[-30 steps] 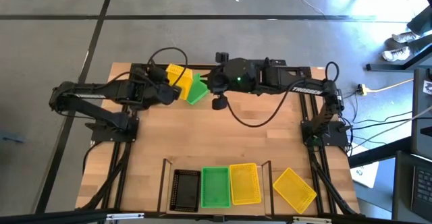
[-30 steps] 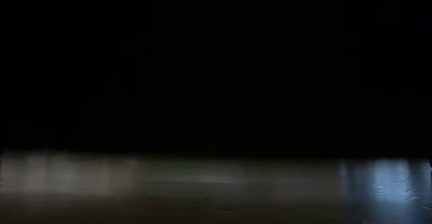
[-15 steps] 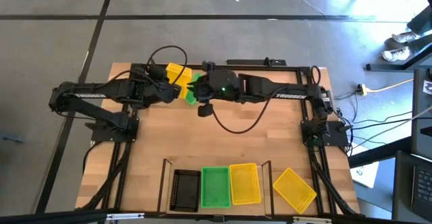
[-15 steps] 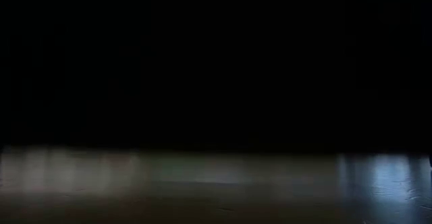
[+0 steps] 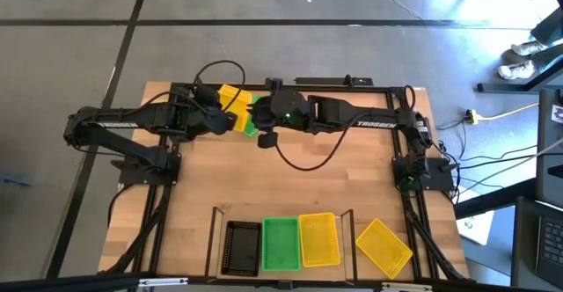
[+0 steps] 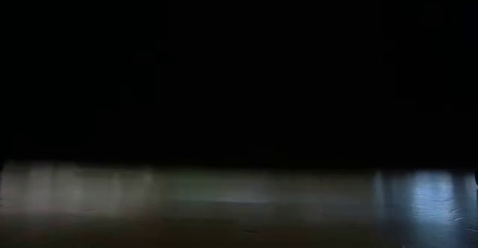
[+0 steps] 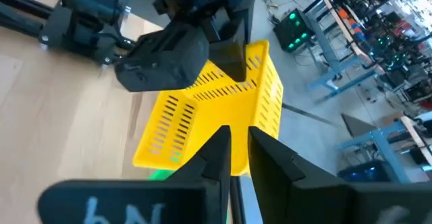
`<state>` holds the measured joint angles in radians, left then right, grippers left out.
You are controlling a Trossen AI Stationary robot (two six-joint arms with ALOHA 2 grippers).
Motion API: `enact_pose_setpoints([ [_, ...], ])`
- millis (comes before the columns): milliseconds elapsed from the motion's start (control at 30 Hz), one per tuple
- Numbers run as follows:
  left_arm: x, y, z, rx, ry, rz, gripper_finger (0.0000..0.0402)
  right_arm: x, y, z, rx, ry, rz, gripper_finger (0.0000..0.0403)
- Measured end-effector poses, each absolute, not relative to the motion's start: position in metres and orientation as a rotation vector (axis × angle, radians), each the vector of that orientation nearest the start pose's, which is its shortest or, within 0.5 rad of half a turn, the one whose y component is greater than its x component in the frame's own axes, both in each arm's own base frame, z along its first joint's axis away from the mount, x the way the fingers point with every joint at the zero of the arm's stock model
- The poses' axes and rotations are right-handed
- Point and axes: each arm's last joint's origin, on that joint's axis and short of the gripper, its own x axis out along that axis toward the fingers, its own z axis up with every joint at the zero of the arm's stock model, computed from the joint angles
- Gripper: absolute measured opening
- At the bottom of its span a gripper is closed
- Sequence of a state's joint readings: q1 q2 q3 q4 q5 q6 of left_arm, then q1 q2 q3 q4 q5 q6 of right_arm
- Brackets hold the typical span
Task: Stack baskets on shelf by color
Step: Stack the left yellow basket on top of the yellow basket on the shelf
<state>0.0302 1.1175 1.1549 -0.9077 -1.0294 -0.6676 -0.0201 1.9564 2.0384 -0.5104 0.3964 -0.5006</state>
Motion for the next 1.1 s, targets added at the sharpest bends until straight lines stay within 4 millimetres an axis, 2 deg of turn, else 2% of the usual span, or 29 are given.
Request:
enact_pose_setpoints([
  [467, 0.211, 0.03, 0.357, -0.117, 0.377, 1.085, 0.0, 0.444, -0.022, 0.388, -0.54, 0.52, -0.295, 0.0055],
  [1100, 0.212, 0.03, 0.357, -0.122, 0.382, 1.06, 0.0, 0.442, -0.024, 0.387, -0.563, 0.555, -0.352, 0.0055],
])
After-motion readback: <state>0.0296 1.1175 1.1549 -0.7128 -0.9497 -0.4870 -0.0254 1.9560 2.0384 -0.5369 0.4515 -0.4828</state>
